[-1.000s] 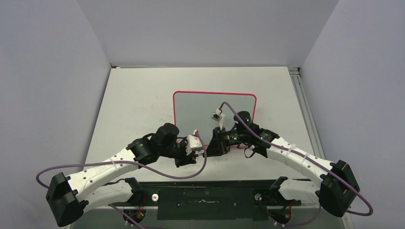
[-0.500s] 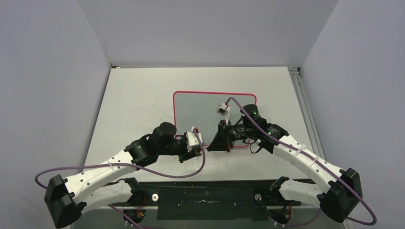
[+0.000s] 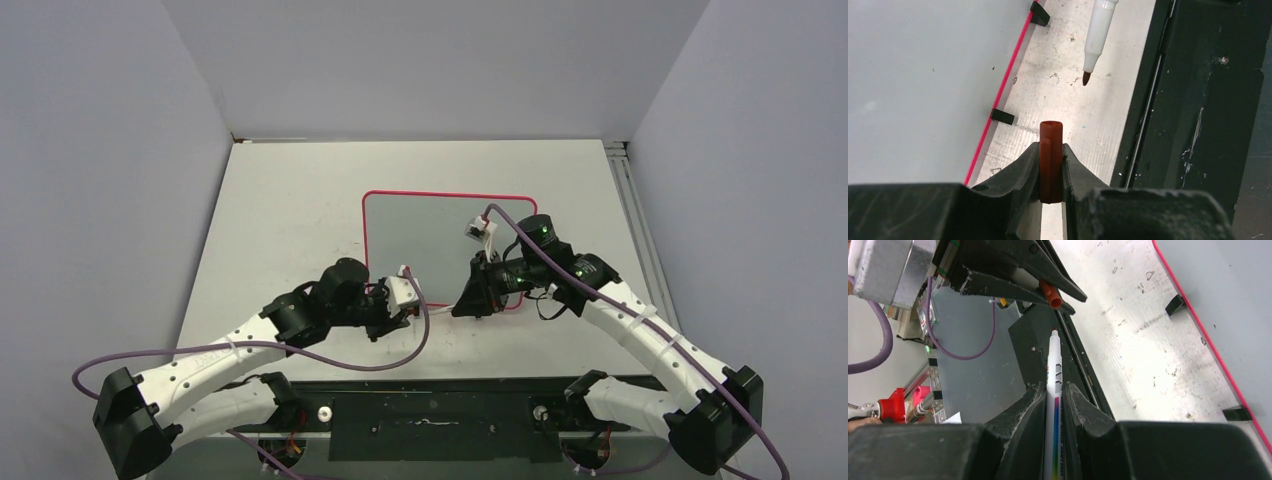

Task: Write a sentence on the whiteboard
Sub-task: Open the whiteboard marker at the center of the board, then place the pen cap at the center of the board, then write a sentence on the whiteboard.

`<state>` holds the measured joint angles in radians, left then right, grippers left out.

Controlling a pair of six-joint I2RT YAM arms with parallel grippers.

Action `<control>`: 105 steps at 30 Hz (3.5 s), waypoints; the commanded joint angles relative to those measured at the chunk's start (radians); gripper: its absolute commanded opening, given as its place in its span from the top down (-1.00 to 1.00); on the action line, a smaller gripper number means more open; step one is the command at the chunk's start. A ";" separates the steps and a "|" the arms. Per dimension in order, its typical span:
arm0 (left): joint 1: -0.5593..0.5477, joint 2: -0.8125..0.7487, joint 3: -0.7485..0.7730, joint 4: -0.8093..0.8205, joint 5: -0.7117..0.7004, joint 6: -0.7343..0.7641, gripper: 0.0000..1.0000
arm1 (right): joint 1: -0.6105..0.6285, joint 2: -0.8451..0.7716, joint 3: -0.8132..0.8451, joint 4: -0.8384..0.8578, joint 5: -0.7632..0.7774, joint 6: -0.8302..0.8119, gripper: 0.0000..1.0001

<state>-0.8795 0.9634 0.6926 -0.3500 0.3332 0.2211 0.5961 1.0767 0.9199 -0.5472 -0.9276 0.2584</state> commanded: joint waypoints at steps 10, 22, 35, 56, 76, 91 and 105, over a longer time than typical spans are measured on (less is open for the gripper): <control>0.090 -0.066 0.027 -0.005 -0.066 -0.158 1.00 | -0.054 -0.106 0.054 0.029 0.180 0.000 0.89; 0.158 -0.232 -0.110 0.104 -0.456 -0.748 1.00 | -0.042 -0.254 -0.118 0.437 0.441 0.163 0.89; 0.281 -0.119 -0.236 -0.052 -0.492 -1.003 1.00 | -0.008 -0.268 -0.142 0.480 0.505 0.128 0.89; 0.283 0.242 -0.215 0.026 -0.492 -0.973 0.66 | 0.005 -0.293 -0.153 0.391 0.599 0.058 0.89; 0.290 0.021 -0.110 -0.136 -0.582 -0.909 -0.32 | 0.056 -0.273 -0.136 0.433 0.604 0.057 0.89; 0.629 0.071 0.325 -0.213 -0.070 -0.530 -0.43 | 0.172 -0.242 -0.128 0.522 0.683 0.121 0.89; 0.778 0.096 0.270 0.265 0.194 -0.525 -0.43 | 0.277 -0.191 -0.173 0.709 0.864 0.205 0.89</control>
<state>-0.1509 1.0603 0.9741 -0.3218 0.4137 -0.3027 0.8181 0.8803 0.7597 0.0353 -0.1997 0.4408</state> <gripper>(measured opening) 0.713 0.159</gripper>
